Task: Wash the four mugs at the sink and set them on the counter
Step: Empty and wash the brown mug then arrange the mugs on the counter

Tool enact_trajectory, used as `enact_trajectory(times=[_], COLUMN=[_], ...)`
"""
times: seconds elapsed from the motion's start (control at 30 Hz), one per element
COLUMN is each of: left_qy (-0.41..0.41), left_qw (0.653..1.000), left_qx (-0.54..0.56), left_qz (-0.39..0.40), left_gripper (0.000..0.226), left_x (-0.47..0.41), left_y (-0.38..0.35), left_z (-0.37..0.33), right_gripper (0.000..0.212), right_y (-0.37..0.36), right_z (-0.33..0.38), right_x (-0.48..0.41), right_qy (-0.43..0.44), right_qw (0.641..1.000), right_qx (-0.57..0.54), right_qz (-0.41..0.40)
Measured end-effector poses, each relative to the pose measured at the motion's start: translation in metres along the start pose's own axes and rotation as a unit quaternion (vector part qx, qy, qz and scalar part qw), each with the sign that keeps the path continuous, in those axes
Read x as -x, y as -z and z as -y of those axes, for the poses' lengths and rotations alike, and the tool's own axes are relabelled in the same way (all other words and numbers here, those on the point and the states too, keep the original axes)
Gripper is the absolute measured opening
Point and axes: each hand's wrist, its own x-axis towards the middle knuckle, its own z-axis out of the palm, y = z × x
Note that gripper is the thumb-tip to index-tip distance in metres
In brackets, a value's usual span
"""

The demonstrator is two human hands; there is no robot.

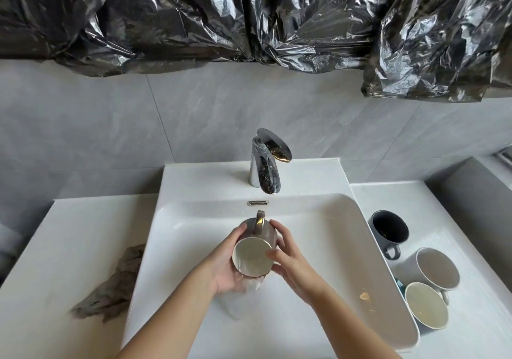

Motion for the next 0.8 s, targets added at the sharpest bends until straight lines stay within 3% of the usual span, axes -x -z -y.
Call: enact_trajectory(times=[0.07,0.2,0.4,0.53,0.67,0.8], left_qy=[-0.059,-0.158,-0.31,-0.443,-0.542,-0.613], left_qw=[0.998,0.979,0.92,0.84,0.749,0.67], left_qx=[-0.018,-0.096,-0.211,-0.273,-0.342,-0.374], left_qz=[-0.021,-0.086,-0.117,-0.155,-0.167,-0.188], left_gripper=[0.064,0.084,0.061,0.075,0.091,0.092], left_x=[-0.005,-0.005,0.009,0.023,0.034,0.042], left_y=[0.005,0.012,0.008,0.015,0.018,0.018], left_z=[0.005,0.011,0.017,0.011,0.009,0.013], right_gripper=[0.071,0.049,0.041,0.04,0.06,0.072], right_y=[0.008,0.007,-0.002,-0.005,-0.018,-0.03], right_z=[0.002,0.011,0.019,0.031,0.037,0.033], right_x=[0.0,-0.001,-0.005,0.004,0.01,0.017], right_qy=[-0.034,-0.054,-0.06,0.014,0.137,0.197], right_qw=[0.999,0.997,0.996,0.999,0.979,0.964], right_qx=[-0.024,-0.04,-0.07,0.036,0.149,0.174], right_qz=[0.032,0.038,0.004,0.015,-0.013,-0.047])
